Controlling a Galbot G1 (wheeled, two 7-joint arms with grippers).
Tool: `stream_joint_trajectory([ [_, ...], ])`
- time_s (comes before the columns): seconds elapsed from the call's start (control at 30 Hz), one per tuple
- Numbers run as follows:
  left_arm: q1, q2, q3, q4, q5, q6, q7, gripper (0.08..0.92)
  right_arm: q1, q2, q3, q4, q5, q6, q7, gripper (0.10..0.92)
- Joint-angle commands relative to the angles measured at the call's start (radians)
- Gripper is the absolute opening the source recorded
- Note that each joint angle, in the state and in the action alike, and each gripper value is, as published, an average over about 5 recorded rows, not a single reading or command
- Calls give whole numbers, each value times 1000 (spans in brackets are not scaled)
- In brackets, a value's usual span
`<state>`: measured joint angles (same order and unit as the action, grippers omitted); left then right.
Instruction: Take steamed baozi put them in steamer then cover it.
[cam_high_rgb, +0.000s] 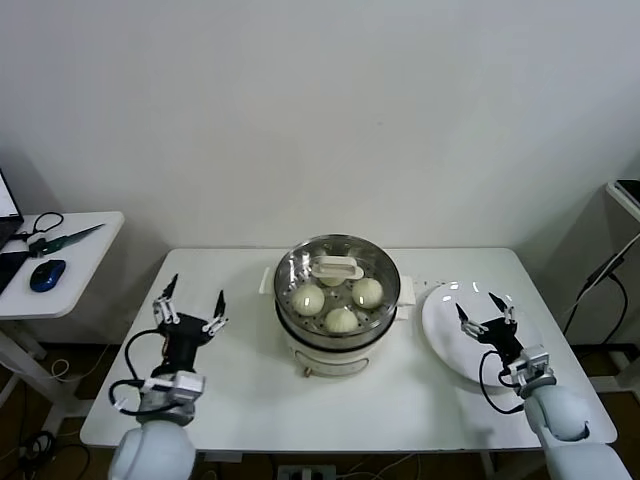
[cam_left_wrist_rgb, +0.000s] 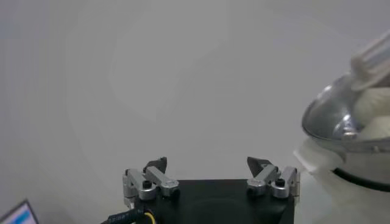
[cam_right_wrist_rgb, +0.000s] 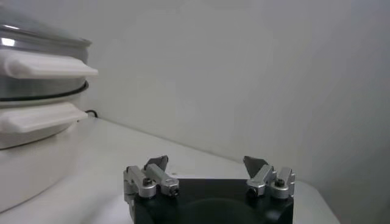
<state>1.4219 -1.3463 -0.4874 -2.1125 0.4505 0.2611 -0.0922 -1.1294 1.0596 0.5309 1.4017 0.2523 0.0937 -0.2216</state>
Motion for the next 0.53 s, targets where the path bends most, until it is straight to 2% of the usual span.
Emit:
stream_joint_trajectory([
  [0.03,88,-37,-168,69,-394,-223,-54,823,-30,13,20,43,-4,7,2,823],
  [0.53,100,-57,-143,69,-434,-218,-34,823,-52,-12,30,64,52,22,1,823],
])
